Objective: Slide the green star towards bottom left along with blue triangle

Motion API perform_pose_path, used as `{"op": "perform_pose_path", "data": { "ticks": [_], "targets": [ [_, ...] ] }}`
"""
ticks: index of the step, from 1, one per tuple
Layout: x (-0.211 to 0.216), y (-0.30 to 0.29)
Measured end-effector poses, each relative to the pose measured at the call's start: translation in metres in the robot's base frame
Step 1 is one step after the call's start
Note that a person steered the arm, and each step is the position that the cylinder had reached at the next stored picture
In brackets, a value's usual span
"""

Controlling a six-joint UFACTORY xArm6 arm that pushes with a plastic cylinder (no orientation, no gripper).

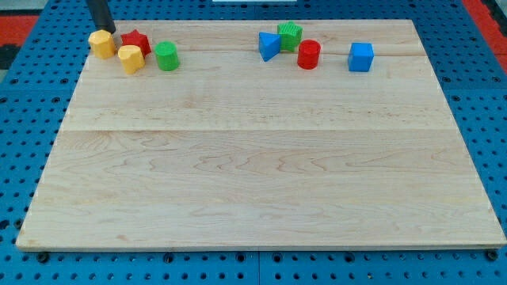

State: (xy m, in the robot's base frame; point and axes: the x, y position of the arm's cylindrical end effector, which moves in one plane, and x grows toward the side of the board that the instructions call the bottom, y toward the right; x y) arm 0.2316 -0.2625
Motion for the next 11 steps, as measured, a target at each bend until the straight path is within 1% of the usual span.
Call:
{"op": "perform_pose_path", "data": {
  "ticks": [1, 2, 3, 4, 6, 7, 8, 9, 10, 11],
  "targets": [
    [0.027, 0.000],
    [-0.004, 0.001],
    [-0.040, 0.054],
    [-0.039, 0.112],
    [-0.039, 0.278],
    [-0.038, 0.327],
    [-0.013, 0.341],
    [0.048, 0.293],
    [0.090, 0.262],
    [0.107, 0.242]
  ]
}}
